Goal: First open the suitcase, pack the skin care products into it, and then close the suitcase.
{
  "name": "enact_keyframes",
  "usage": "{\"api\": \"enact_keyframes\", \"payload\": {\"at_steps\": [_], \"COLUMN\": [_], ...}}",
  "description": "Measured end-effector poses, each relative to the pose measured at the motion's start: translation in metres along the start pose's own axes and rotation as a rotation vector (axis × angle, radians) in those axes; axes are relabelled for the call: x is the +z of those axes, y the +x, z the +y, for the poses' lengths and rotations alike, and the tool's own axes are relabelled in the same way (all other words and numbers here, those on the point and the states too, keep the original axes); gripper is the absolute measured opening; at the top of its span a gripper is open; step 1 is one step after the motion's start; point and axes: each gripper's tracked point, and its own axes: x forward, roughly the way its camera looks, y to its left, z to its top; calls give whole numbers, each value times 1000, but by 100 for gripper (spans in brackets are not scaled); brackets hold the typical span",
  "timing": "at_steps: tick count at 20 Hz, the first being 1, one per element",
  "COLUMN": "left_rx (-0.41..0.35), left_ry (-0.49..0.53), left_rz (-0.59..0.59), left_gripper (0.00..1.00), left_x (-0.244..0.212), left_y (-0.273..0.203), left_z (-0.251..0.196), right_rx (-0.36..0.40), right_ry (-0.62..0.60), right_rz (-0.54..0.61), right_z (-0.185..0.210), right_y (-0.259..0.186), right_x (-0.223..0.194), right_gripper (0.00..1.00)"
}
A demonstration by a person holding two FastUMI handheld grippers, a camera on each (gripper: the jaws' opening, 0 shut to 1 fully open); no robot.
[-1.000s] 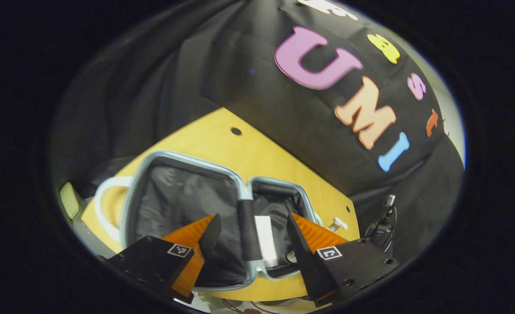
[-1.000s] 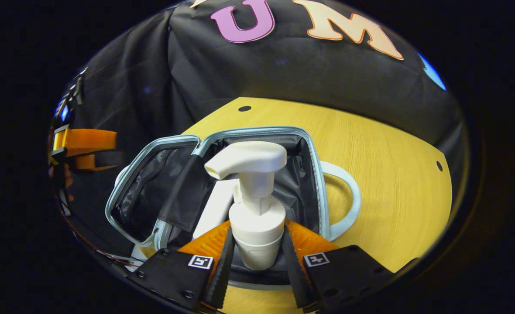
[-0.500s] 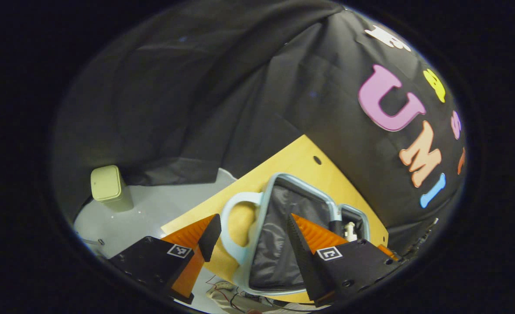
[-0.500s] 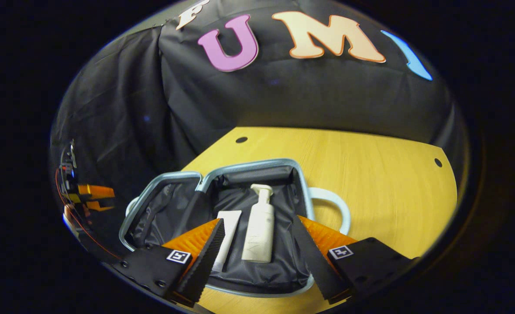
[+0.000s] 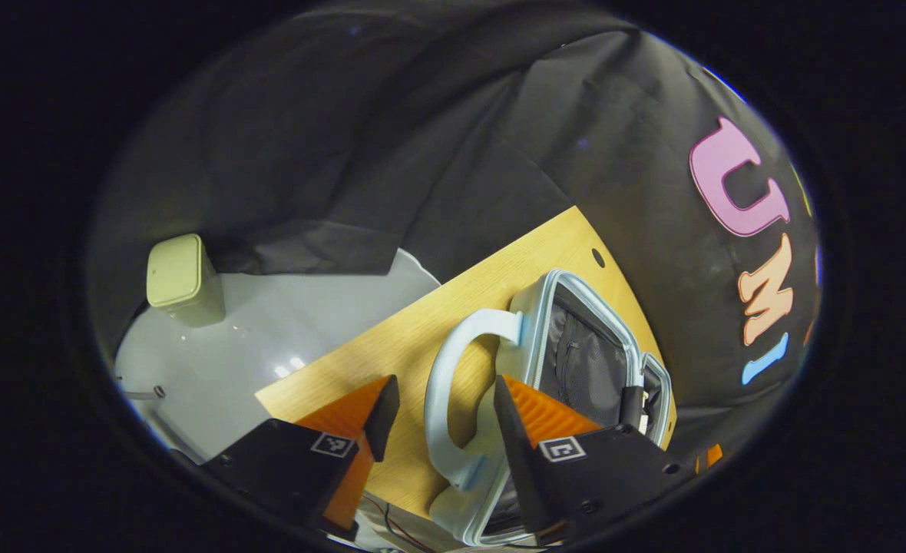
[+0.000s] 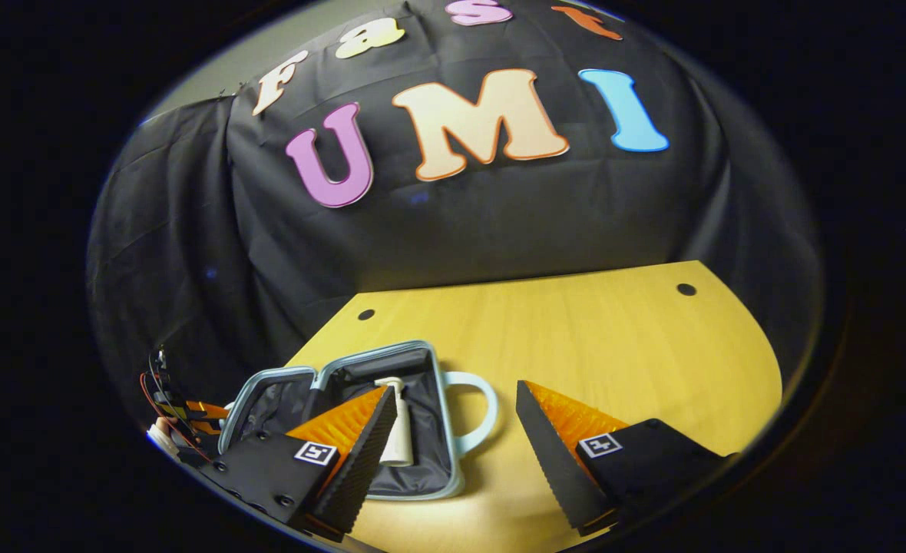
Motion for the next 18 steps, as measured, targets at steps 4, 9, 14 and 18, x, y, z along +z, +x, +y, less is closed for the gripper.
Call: {"api": "enact_keyframes", "payload": {"at_steps": [4,9,14,18], "left_rx": [20,21,-48,-152], "left_ry": [-89,-69,16,86], "left_rz": [26,25,-53,-113], "left_gripper": [16,10,5,5], "left_x": [0,2,33,54], "left_y": [13,0,-49,-95], "left_z": [5,-13,-77,-150], "right_rx": [-73,-80,-56,-49], "right_ry": [-29,-11,-1,22], "right_rz": [6,-2,-28,-59], "right_z": [-29,-34,-40,-57], "right_y": [-19,-24,-24,-27], "right_x": [-3,-9,-2,3], "right_gripper": [97,92,97,92]}}
